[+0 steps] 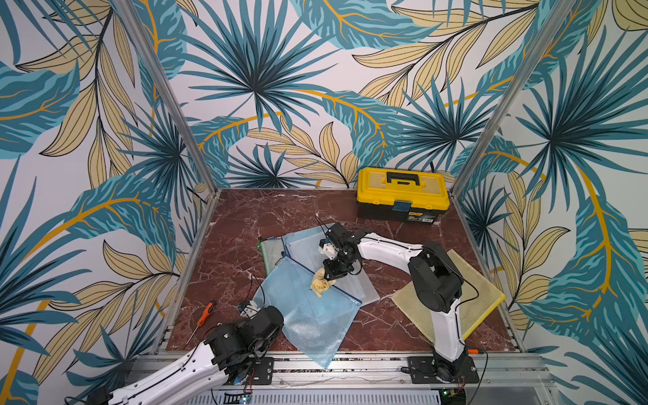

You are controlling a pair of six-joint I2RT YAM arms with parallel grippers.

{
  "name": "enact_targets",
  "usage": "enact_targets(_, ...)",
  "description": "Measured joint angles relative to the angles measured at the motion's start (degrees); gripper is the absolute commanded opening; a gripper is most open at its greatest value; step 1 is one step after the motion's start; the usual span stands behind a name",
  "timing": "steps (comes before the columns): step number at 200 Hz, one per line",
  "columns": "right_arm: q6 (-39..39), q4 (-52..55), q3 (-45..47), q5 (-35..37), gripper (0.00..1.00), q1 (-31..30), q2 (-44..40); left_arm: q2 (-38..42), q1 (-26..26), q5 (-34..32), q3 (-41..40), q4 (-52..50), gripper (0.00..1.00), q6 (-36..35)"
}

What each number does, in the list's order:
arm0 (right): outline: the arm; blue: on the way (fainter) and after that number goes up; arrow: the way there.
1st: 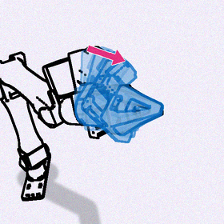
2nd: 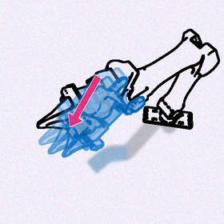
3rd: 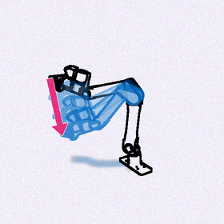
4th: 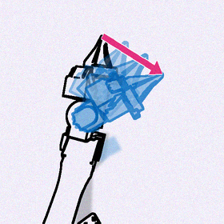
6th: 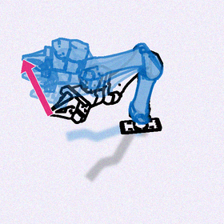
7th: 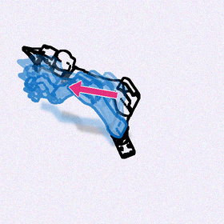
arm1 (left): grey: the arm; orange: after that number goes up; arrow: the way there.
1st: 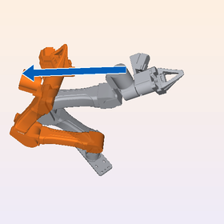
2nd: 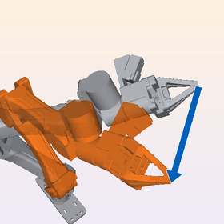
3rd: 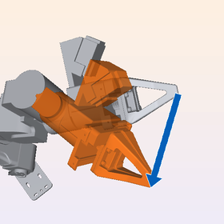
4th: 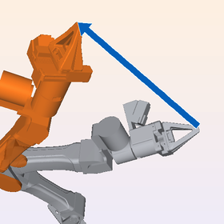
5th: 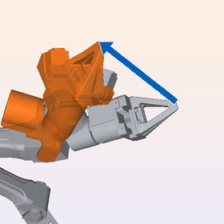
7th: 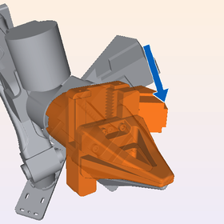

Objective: Wipe the document bag
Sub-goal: Move the document bag.

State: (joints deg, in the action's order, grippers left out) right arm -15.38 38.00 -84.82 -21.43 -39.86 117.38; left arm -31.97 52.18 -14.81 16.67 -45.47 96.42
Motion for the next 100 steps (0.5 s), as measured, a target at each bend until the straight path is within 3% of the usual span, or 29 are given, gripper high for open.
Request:
enact_targets(53,-3.8,-0.63,9.94,3.89,0.0,0.81,-7.85,-22.53,-0.07,-5.03,17.49,1.73,0.0,-11.67)
enact_targets(100,-8.04,-2.01,20.92,6.56,0.0,1.01,-15.69,-29.99,-6.43,1.55,16.46,13.99,0.0,-22.32)
